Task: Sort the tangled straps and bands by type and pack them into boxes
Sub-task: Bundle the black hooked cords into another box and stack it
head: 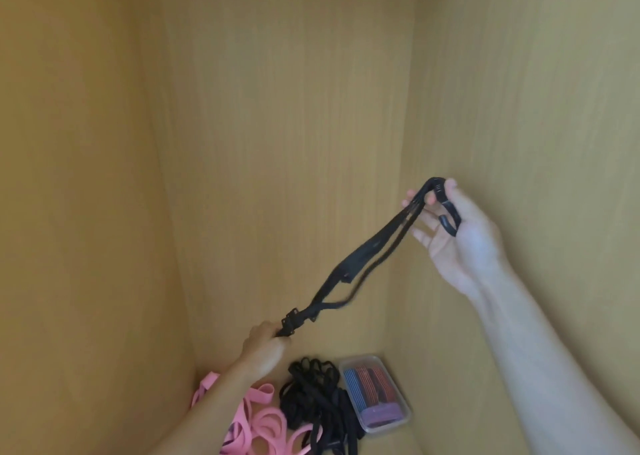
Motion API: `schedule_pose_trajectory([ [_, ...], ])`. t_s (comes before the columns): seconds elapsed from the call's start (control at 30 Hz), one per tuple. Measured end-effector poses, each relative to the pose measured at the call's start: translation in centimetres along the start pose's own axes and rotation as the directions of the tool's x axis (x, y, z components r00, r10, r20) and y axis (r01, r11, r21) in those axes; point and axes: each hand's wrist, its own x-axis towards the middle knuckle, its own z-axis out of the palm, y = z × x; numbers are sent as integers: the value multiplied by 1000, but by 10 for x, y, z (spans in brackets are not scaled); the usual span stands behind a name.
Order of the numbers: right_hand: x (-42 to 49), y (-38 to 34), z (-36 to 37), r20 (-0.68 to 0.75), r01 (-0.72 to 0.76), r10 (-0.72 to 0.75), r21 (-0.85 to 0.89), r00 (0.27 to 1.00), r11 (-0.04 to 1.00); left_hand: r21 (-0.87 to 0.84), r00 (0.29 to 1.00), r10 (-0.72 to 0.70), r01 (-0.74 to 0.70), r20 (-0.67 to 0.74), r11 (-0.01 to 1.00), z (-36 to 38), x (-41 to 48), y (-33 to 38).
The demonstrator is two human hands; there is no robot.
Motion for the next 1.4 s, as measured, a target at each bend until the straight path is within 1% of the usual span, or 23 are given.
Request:
schedule_pose_trajectory([
  [0.07,2,-6,-6,-10,-9,9,16,1000,1000,101,1000,-7,9,-14,995,8,3,-18],
  [0.17,1,-8,-11,-46,-25,26,32,999,999,119,999,-15,9,52,993,15,0,-35],
  [0.33,1,-18,-16,-61,-32,39,118,997,993,150,999,-43,45,-20,988,15,-10,-51],
  [0.4,2,-20,-15,-67,-27,35,107,997,994,187,998,-49,55,-37,981,16,-16,-53],
  [0.47,0,-14,-13,-77,-23,25,30,997,999,104,998,-64,66,-26,992,20,-18,-44],
  [0.53,0,-7,-13,-86,-7,2,-47,996,999,-63,994,-106,108,32,992,29,-18,-26],
  [0.57,1,-4,-13,-85,0,-7,-77,996,997,-165,983,-160,172,87,971,33,-17,-16],
  [0.6,1,-2,-13,-83,-2,-7,-109,997,994,-277,959,-230,268,163,923,37,-18,-7],
  [0.63,2,-1,-15,-78,-13,2,-141,997,990,-378,922,-290,371,255,848,39,-20,0],
  [0.67,3,1,-17,-71,-30,18,-169,997,985,-439,885,-317,448,340,779,40,-22,5],
  [0.7,3,4,-19,-67,-50,37,-194,997,980,-467,858,-314,490,407,736,42,-24,10],
  [0.77,3,12,-23,-80,-88,69,-263,994,961,-480,828,-283,522,484,706,42,-28,17],
  [0.8,3,17,-24,-100,-106,78,-326,992,939,-479,815,-278,536,508,695,41,-29,21],
  [0.87,2,27,-26,-133,-142,86,-501,987,854,-446,775,-296,581,558,681,39,-32,30],
  [0.93,1,37,-29,-145,-211,153,-657,978,724,-405,724,-307,627,618,665,37,-36,36],
  [0.97,1,42,-32,-160,-263,214,-706,964,657,-398,707,-303,641,640,656,36,-38,39],
  [1.0,1,48,-33,-186,-324,280,-720,942,614,-403,697,-290,648,656,647,36,-39,40],
  [1.07,-1,62,-35,-248,-457,397,-644,883,613,-460,696,-223,647,683,608,37,-43,46],
  [1.13,-7,77,-35,-267,-557,496,-524,826,644,-551,696,-101,641,711,535,38,-48,53],
  [1.2,-17,92,-35,-206,-608,584,-433,785,665,-613,698,7,624,716,484,38,-52,61],
  [1.23,-22,99,-36,-159,-625,621,-402,768,670,-628,698,40,616,715,476,38,-53,65],
  [1.33,-39,116,-33,-27,-654,695,-367,718,661,-646,695,110,582,710,493,39,-56,73],
  [1.4,-51,126,-31,6,-650,713,-406,701,642,-659,699,145,554,700,508,40,-57,74],
])
